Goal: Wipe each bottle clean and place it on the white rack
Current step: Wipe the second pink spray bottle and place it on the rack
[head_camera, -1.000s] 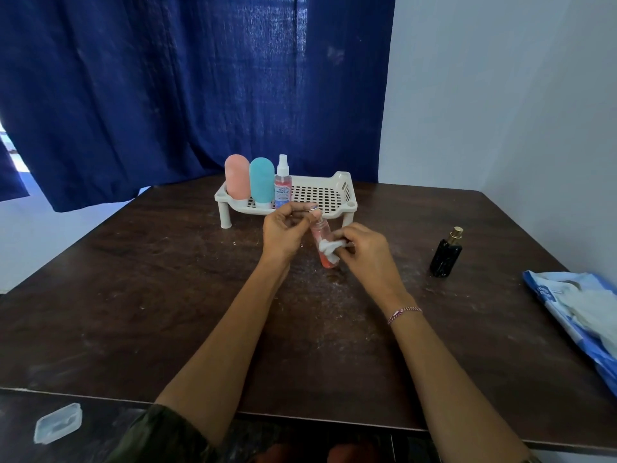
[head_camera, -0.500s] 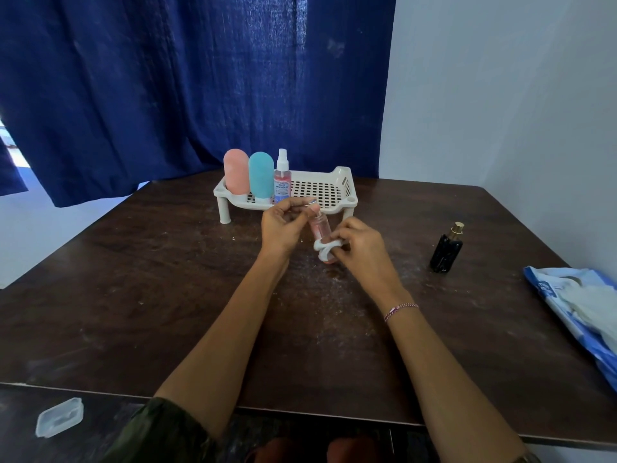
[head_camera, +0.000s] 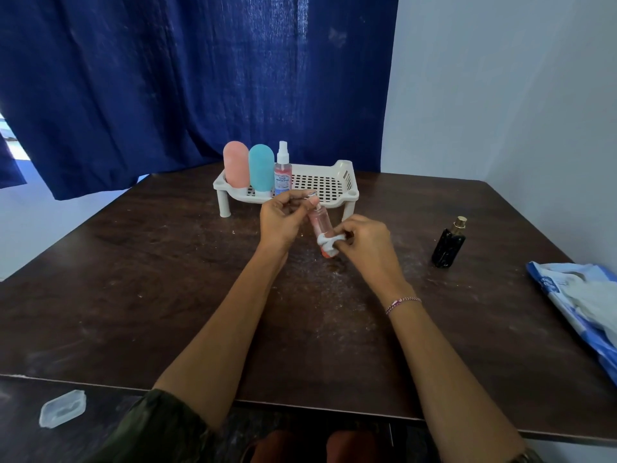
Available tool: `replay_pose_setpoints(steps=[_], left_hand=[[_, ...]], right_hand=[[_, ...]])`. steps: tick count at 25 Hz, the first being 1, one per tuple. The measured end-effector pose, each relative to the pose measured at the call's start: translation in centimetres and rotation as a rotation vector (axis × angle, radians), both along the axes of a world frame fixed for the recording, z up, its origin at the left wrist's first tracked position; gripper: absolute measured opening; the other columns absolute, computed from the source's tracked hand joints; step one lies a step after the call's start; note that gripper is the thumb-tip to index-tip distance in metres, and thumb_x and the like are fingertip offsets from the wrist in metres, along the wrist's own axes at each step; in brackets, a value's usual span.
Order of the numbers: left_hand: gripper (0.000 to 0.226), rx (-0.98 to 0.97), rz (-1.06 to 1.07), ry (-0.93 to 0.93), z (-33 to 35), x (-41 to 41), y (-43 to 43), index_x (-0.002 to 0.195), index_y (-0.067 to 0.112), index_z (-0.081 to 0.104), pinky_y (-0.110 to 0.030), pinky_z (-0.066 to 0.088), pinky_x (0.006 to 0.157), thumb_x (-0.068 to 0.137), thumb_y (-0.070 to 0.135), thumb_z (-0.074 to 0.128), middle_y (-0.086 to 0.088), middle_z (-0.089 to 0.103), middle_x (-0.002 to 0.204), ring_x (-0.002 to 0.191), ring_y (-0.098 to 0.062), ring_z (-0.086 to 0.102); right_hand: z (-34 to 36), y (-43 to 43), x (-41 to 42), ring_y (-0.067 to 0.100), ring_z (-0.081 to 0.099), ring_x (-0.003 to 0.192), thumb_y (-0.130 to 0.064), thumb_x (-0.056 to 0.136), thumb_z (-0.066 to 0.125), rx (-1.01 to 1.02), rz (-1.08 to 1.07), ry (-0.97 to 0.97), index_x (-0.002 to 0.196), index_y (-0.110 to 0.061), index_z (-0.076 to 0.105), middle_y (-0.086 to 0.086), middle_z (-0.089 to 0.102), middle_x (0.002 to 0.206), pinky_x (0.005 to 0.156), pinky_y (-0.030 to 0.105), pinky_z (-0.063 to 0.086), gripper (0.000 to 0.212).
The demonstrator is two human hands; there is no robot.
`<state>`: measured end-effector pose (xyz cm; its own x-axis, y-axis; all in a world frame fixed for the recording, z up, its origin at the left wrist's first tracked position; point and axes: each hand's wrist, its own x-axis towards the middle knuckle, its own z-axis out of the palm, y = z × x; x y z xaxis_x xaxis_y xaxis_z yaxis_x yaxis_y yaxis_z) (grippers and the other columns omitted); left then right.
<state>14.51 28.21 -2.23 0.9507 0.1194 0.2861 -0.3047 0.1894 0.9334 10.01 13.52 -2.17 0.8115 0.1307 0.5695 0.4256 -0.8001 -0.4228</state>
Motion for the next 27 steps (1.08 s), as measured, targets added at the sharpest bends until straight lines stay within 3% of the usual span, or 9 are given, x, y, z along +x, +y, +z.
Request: replay_pose_setpoints(steps=[4, 10, 13, 17, 20, 23, 25, 27], left_hand=[[0.019, -0.018, 0.015, 0.034, 0.0, 0.0, 0.1, 0.099, 0.006, 0.066, -0.023, 0.057, 0.07, 0.081, 0.01, 0.07, -0.004, 0.068, 0.091, 0.085, -0.013, 0.066], [0.017, 0.015, -0.009, 0.03, 0.0, 0.1, -0.1, 0.099, 0.012, 0.067, -0.03, 0.057, 0.082, 0.082, 0.011, 0.07, -0.008, 0.069, 0.101, 0.097, -0.02, 0.066], [0.023, -0.002, 0.013, 0.053, 0.0, 0.2, -0.1, 0.105, 0.007, 0.066, -0.032, 0.057, 0.082, 0.083, 0.011, 0.069, -0.008, 0.068, 0.102, 0.096, -0.019, 0.066], [0.027, 0.024, 0.044, 0.069, -0.2, 0.3, -0.1, 0.11, 0.005, 0.065, -0.034, 0.057, 0.084, 0.084, 0.012, 0.068, -0.01, 0.068, 0.109, 0.101, -0.02, 0.066], [0.028, 0.046, 0.023, 0.05, 0.0, 0.3, -0.2, 0.112, 0.005, 0.064, -0.033, 0.056, 0.086, 0.085, 0.013, 0.066, -0.01, 0.066, 0.113, 0.103, -0.02, 0.065], [0.028, 0.091, -0.014, 0.007, 0.0, 0.0, -0.6, 0.113, 0.004, 0.064, -0.028, 0.056, 0.082, 0.085, 0.011, 0.066, -0.012, 0.067, 0.113, 0.098, -0.017, 0.066], [0.028, 0.099, -0.02, 0.001, 0.0, 0.0, -0.6, 0.112, 0.005, 0.064, -0.029, 0.056, 0.082, 0.085, 0.011, 0.066, -0.011, 0.067, 0.112, 0.098, -0.018, 0.066], [0.026, 0.087, -0.006, 0.011, 0.1, -0.1, -0.5, 0.112, 0.007, 0.064, -0.025, 0.056, 0.081, 0.086, 0.011, 0.064, -0.008, 0.067, 0.111, 0.097, -0.015, 0.066]], right_hand=[[0.1, -0.2, 0.2, 0.018, 0.061, 0.08, -0.008, 0.072, 0.075, -0.08, -0.01, 0.136, 0.087, -0.007, 0.073, 0.007, 0.068, 0.091, 0.079, 0.035, 0.052, 0.016], [0.4, 0.5, -0.2, 0.014, 0.061, 0.077, -0.003, 0.07, 0.075, 0.094, 0.021, -0.025, 0.085, -0.006, 0.072, 0.007, 0.067, 0.09, 0.075, 0.027, 0.054, 0.016], [0.6, -0.1, 0.1, 0.016, 0.061, 0.083, -0.005, 0.073, 0.073, -0.001, -0.013, 0.138, 0.088, -0.009, 0.073, 0.006, 0.068, 0.094, 0.083, 0.03, 0.051, 0.016], [0.8, -0.7, 0.0, 0.014, 0.061, 0.092, -0.009, 0.076, 0.072, -0.078, -0.014, 0.325, 0.094, -0.013, 0.074, 0.004, 0.069, 0.102, 0.088, 0.023, 0.046, 0.018], [0.7, -0.4, -0.1, 0.017, 0.061, 0.084, -0.006, 0.074, 0.073, -0.039, 0.027, 0.149, 0.091, -0.008, 0.073, 0.008, 0.067, 0.096, 0.083, 0.031, 0.051, 0.017], [0.5, 0.0, -0.1, 0.016, 0.062, 0.081, -0.002, 0.072, 0.074, 0.066, 0.056, -0.067, 0.087, -0.004, 0.071, 0.008, 0.066, 0.091, 0.077, 0.028, 0.054, 0.016], [0.4, 0.1, 0.0, 0.016, 0.062, 0.082, -0.001, 0.071, 0.074, 0.066, 0.061, -0.084, 0.087, -0.003, 0.071, 0.009, 0.066, 0.092, 0.078, 0.028, 0.054, 0.016], [0.6, -0.2, 0.2, 0.015, 0.06, 0.082, -0.002, 0.072, 0.074, 0.01, 0.051, 0.037, 0.089, -0.003, 0.071, 0.008, 0.065, 0.094, 0.08, 0.029, 0.052, 0.018]])
